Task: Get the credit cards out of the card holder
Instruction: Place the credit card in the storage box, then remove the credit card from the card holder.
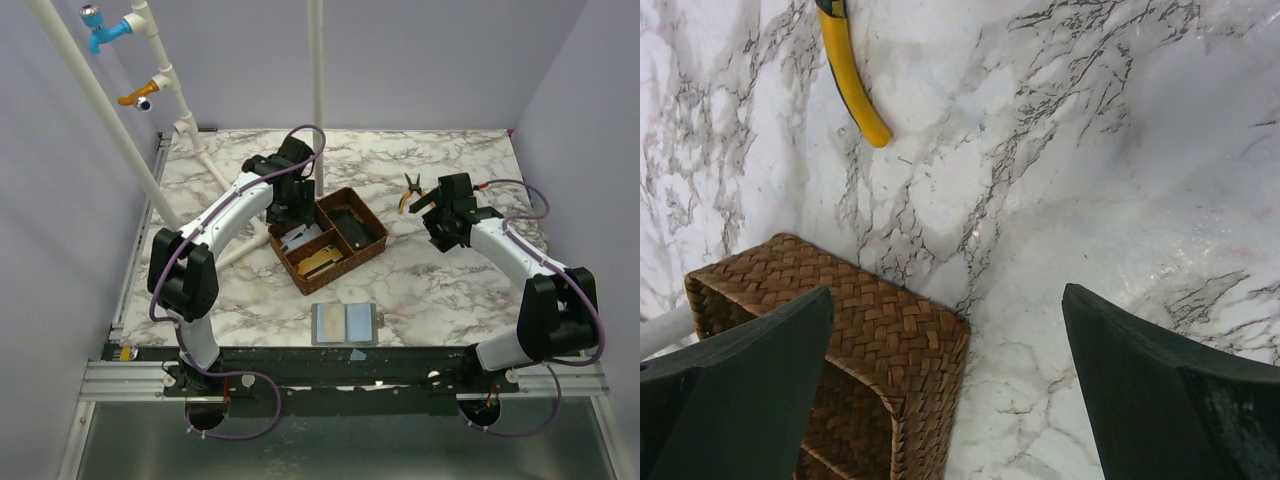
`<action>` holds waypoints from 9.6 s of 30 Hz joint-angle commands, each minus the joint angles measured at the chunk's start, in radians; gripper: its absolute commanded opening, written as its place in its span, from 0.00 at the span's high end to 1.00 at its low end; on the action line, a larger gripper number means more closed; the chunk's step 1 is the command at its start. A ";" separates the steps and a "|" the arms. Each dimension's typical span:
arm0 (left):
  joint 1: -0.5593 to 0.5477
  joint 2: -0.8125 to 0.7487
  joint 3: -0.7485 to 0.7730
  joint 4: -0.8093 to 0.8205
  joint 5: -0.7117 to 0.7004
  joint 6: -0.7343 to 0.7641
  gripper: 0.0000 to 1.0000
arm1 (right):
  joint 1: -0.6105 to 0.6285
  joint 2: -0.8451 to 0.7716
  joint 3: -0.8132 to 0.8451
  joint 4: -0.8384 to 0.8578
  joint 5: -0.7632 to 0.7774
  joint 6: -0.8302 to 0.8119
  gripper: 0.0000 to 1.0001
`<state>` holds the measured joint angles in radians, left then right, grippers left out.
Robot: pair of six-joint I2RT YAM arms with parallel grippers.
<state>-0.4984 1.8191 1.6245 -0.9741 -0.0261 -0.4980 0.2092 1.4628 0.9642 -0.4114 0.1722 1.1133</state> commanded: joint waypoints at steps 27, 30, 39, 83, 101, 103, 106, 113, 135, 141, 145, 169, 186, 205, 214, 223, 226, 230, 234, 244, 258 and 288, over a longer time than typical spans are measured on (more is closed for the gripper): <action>-0.113 -0.404 -0.303 0.126 0.097 -0.086 0.34 | 0.180 -0.150 0.009 -0.176 -0.053 -0.133 0.00; -0.145 -0.452 -0.366 0.156 0.096 -0.114 0.34 | 0.235 -0.204 -0.029 -0.174 -0.033 -0.115 0.00; -0.234 -0.633 -0.607 0.287 0.092 -0.210 0.33 | 0.466 -0.282 -0.082 -0.141 0.062 -0.080 0.00; -0.253 -0.859 -0.942 0.368 0.082 -0.366 0.31 | 1.047 0.165 0.044 -0.174 0.275 0.010 0.41; -0.252 -0.807 -0.962 0.410 0.123 -0.356 0.31 | 1.052 0.195 -0.001 -0.138 0.264 0.035 0.45; -0.252 -0.802 -0.965 0.413 0.126 -0.357 0.31 | 1.053 0.197 -0.013 -0.123 0.254 0.037 0.49; -0.252 -0.795 -0.970 0.421 0.133 -0.356 0.31 | 1.052 0.209 -0.016 -0.117 0.245 0.039 0.55; -0.252 -0.787 -0.986 0.438 0.148 -0.361 0.32 | 1.051 0.199 -0.052 -0.103 0.246 0.061 0.69; -0.267 -0.724 -1.050 0.552 0.222 -0.386 0.76 | 0.975 0.027 -0.370 0.214 0.097 0.106 0.99; -0.304 -0.676 -1.042 0.585 0.229 -0.394 0.93 | 0.918 -0.046 -0.511 0.402 -0.004 0.121 0.99; -0.327 -0.634 -1.031 0.604 0.231 -0.397 0.98 | 0.894 -0.068 -0.562 0.490 -0.045 0.122 0.99; -0.384 -0.500 -0.989 0.691 0.198 -0.383 1.00 | 0.830 -0.050 -0.682 0.680 -0.165 0.151 0.99; -0.412 -0.409 -0.997 0.768 0.211 -0.367 1.00 | 0.825 -0.035 -0.681 0.677 -0.165 0.142 0.99; -0.453 -0.381 -0.970 0.781 0.222 -0.365 1.00 | 0.825 -0.019 -0.632 0.642 -0.165 0.107 0.98; -0.469 -0.340 -0.937 0.775 0.224 -0.364 1.00 | 0.825 -0.114 -0.524 0.484 -0.110 0.053 0.69; -0.468 -0.313 -0.924 0.765 0.233 -0.375 1.00 | 0.825 -0.228 -0.430 0.273 -0.018 -0.011 0.49; -0.469 -0.316 -0.917 0.763 0.236 -0.374 1.00 | 0.825 -0.265 -0.406 0.226 0.006 -0.020 0.49; -0.470 -0.329 -0.900 0.757 0.245 -0.365 1.00 | 0.826 -0.303 -0.389 0.163 0.044 -0.011 0.49; -0.470 -0.340 -0.878 0.750 0.251 -0.354 1.00 | 0.825 -0.307 -0.382 0.071 0.099 0.029 0.57; -0.488 -0.305 -0.848 0.753 0.260 -0.353 1.00 | 0.825 -0.296 -0.426 0.064 0.088 0.040 0.72; -0.503 -0.269 -0.806 0.761 0.282 -0.341 1.00 | 0.826 -0.317 -0.423 0.052 0.098 0.019 0.61; -0.532 -0.234 -0.724 0.731 0.284 -0.324 1.00 | 0.826 -0.378 -0.503 -0.107 0.162 0.130 0.80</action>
<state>-1.0206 1.5734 0.8688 -0.2306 0.2443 -0.8379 1.0328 1.0573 0.5098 -0.5694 0.3508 1.2140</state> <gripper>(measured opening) 0.009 0.230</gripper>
